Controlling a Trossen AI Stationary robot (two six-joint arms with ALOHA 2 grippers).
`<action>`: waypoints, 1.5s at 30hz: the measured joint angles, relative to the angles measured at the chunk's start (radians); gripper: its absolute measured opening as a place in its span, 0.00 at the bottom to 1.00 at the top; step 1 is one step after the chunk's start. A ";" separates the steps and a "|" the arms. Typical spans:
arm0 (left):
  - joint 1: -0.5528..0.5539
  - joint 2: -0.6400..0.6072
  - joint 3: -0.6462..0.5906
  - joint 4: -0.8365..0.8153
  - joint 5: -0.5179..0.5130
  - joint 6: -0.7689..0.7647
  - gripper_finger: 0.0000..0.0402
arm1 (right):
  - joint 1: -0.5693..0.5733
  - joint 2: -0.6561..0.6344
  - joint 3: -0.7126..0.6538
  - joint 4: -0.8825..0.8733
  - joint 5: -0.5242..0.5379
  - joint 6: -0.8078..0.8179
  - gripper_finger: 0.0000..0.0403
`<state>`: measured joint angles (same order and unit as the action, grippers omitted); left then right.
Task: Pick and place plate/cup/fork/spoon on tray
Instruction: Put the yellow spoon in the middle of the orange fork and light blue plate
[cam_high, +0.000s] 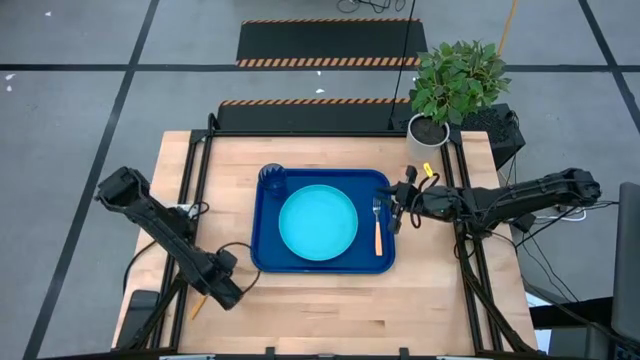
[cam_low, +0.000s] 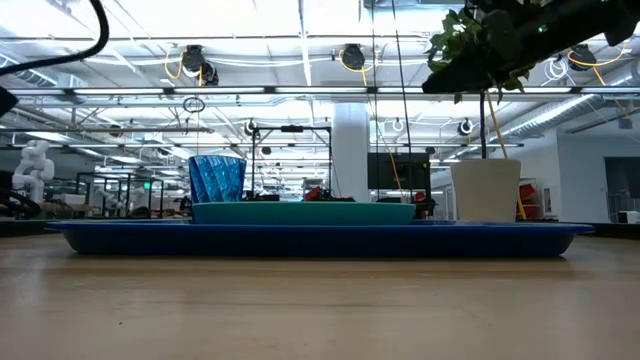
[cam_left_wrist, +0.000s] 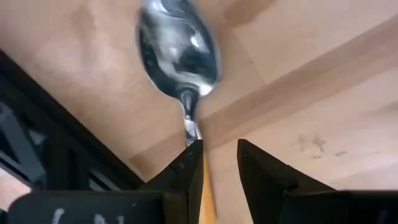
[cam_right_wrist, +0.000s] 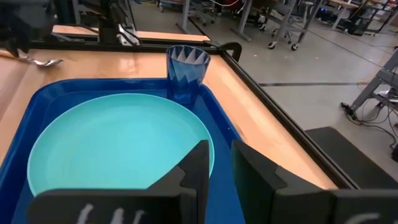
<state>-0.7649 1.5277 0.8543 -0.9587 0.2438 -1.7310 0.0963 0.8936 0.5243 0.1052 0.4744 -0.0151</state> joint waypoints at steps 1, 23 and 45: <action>-0.003 -0.009 0.000 -0.017 -0.004 -0.008 0.25 | 0.000 0.000 0.000 -0.004 0.000 0.000 0.16; -0.078 -0.027 -0.143 0.219 0.016 -0.112 0.25 | -0.001 0.000 0.001 -0.012 0.000 -0.005 0.16; -0.101 -0.042 -0.129 0.087 0.047 -0.171 0.45 | -0.001 0.000 0.001 -0.012 0.000 -0.016 0.16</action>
<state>-0.8659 1.4853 0.7258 -0.8718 0.2905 -1.9020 0.0956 0.8940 0.5255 0.0929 0.4747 -0.0307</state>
